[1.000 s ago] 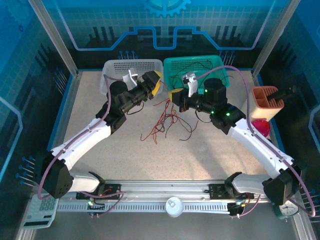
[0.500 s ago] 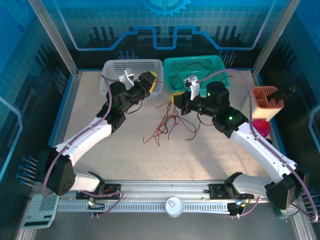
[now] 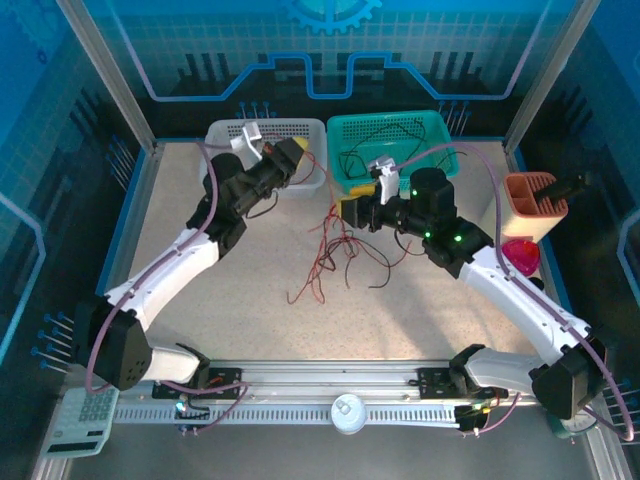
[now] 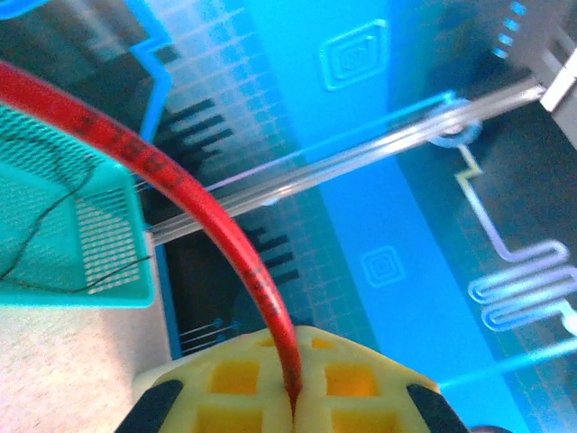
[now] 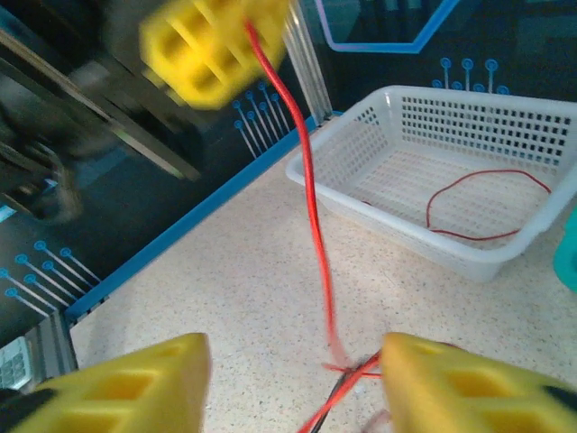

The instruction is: Untangle the cables

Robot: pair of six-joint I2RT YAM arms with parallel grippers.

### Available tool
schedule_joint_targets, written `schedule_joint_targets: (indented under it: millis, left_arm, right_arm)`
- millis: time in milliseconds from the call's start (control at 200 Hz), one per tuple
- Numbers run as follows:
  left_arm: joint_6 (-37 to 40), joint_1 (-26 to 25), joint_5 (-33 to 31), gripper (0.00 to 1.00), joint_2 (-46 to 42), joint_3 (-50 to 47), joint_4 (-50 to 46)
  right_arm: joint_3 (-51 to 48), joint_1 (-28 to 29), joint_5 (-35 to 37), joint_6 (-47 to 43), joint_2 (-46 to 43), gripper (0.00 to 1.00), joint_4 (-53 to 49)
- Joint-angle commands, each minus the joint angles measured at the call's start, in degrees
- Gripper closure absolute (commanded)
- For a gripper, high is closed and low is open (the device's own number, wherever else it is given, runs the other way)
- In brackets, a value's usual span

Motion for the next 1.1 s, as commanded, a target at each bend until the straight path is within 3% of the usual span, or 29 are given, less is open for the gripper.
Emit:
schedule_joint_targets:
  millis: [0,145,345,855,1095]
  left_arm:
    - [6.05,0.18,9.79,1.0,1.41,10.16,-2.9]
    - [9.48,-0.16,18.29,1.0,4.91,21.38,-10.16]
    - [13.06,-0.49,23.67,1.0,7.07,31.27,-15.27]
    - [15.93,-0.53,23.5,1.0,7.24,41.26,-21.19]
    - [17.06,-0.53,22.25,1.0,6.98,41.45,-21.43]
  right_arm:
    - [-1.65,-1.64,2.2,1.45,-1.22,0.35,1.73]
    - [-3.75,-3.37,3.42,2.82,-2.36,0.32,1.85]
    - [-5.4,-3.69,3.16,3.56,-1.38,0.32,2.0]
    - [-2.84,-3.77,-1.13,2.08,-2.44,0.28,0.66]
    - [-2.78,-3.09,-3.43,9.01,-7.5,0.29,0.9]
